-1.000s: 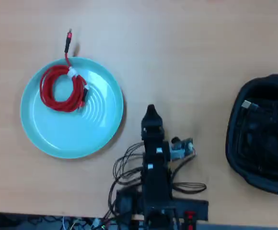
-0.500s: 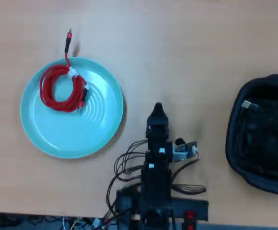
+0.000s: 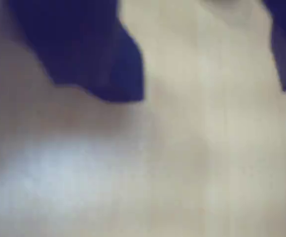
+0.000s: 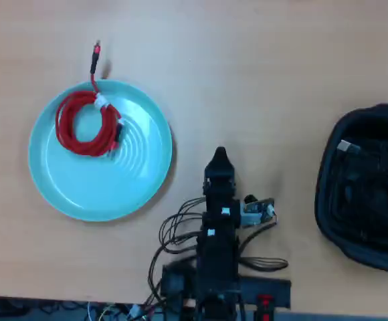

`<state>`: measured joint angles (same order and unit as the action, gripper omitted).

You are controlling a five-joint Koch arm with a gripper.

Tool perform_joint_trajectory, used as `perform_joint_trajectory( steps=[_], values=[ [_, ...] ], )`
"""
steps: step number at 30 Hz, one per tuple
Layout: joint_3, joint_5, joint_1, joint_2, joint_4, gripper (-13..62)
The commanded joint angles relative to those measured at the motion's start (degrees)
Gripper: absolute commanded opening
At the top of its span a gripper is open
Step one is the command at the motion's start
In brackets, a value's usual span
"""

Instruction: Put a black charging cable in a black bowl and put a red charging cable in a green bowl

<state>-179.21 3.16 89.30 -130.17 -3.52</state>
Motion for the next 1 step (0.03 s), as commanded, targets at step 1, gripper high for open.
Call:
perform_joint_trajectory(
  steps=[1],
  values=[
    [-1.49,0.0,0.0,-5.27,4.39,28.0]
  ],
)
